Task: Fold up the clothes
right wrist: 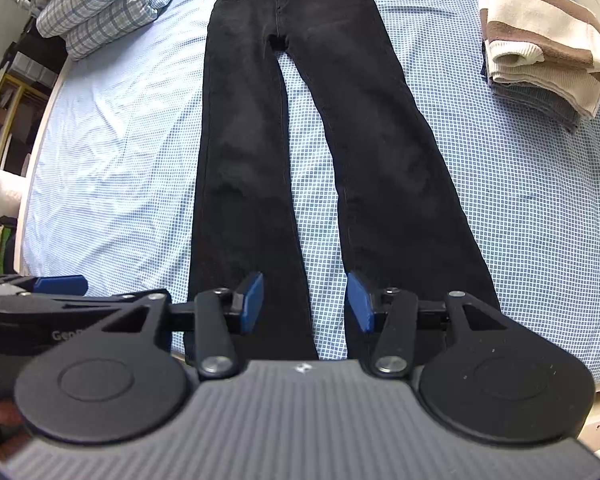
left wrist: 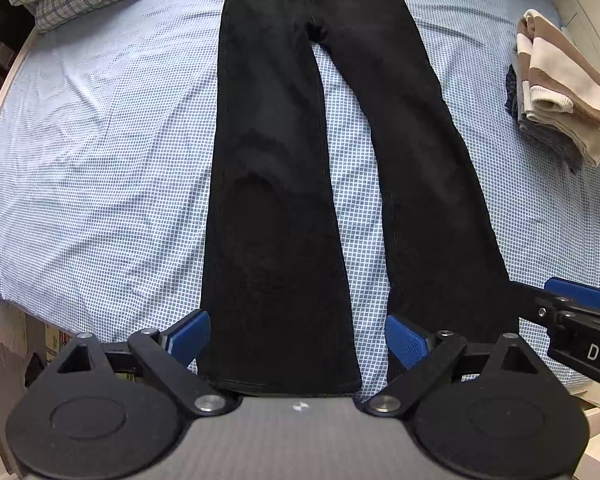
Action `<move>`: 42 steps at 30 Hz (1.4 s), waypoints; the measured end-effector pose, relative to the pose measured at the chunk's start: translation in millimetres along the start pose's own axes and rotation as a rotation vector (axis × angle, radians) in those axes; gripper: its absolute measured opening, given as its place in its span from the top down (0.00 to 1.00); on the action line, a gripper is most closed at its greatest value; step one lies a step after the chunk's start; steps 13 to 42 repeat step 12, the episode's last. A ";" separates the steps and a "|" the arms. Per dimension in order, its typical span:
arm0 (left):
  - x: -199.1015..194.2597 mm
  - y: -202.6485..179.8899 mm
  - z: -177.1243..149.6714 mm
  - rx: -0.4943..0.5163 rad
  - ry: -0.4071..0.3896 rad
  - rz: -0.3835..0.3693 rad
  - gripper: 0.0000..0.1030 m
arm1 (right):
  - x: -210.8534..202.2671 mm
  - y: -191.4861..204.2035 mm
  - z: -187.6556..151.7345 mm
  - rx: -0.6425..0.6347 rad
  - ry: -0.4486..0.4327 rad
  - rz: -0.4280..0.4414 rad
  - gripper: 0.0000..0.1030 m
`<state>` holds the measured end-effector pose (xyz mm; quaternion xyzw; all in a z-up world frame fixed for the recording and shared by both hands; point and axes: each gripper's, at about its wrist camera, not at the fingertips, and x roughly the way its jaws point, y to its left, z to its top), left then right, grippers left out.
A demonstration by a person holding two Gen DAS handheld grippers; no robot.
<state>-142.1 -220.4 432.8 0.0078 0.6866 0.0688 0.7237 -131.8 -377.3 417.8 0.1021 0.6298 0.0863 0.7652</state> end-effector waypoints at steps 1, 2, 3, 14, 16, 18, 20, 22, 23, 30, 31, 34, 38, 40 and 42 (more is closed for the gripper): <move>2.8 0.9 -1.1 -0.002 0.006 0.001 0.07 | 2.6 -1.0 -1.0 0.000 0.003 -0.002 0.52; 5.6 1.7 -2.2 -0.004 0.013 0.000 0.07 | 5.4 -2.0 -1.7 0.001 0.008 -0.002 0.52; 8.2 2.5 -3.1 -0.006 0.019 -0.004 0.07 | 8.3 -3.0 -2.3 0.005 0.014 0.000 0.52; 13.7 2.1 -4.4 0.005 -0.015 -0.014 0.08 | 23.4 -8.6 -5.3 0.018 0.026 0.002 0.52; 13.7 2.1 -4.4 0.005 -0.015 -0.014 0.08 | 23.4 -8.6 -5.3 0.018 0.026 0.002 0.52; 13.7 2.1 -4.4 0.005 -0.015 -0.014 0.08 | 23.4 -8.6 -5.3 0.018 0.026 0.002 0.52; 13.7 2.1 -4.4 0.005 -0.015 -0.014 0.08 | 23.4 -8.6 -5.3 0.018 0.026 0.002 0.52; 13.7 2.1 -4.4 0.005 -0.015 -0.014 0.08 | 23.4 -8.6 -5.3 0.018 0.026 0.002 0.52; 13.7 2.1 -4.4 0.005 -0.015 -0.014 0.08 | 23.4 -8.6 -5.3 0.018 0.026 0.002 0.52; 13.7 2.1 -4.4 0.005 -0.015 -0.014 0.08 | 23.4 -8.6 -5.3 0.018 0.026 0.002 0.52; 13.7 2.1 -4.4 0.005 -0.015 -0.014 0.08 | 23.4 -8.6 -5.3 0.018 0.026 0.002 0.52; 13.7 2.1 -4.4 0.005 -0.015 -0.014 0.08 | 23.4 -8.6 -5.3 0.018 0.026 0.002 0.52; 13.7 2.1 -4.4 0.005 -0.015 -0.014 0.08 | 23.4 -8.6 -5.3 0.018 0.026 0.002 0.52; 13.7 2.1 -4.4 0.005 -0.015 -0.014 0.08 | 23.4 -8.6 -5.3 0.018 0.026 0.002 0.52; 13.7 2.1 -4.4 0.005 -0.015 -0.014 0.08 | 23.4 -8.6 -5.3 0.018 0.026 0.002 0.52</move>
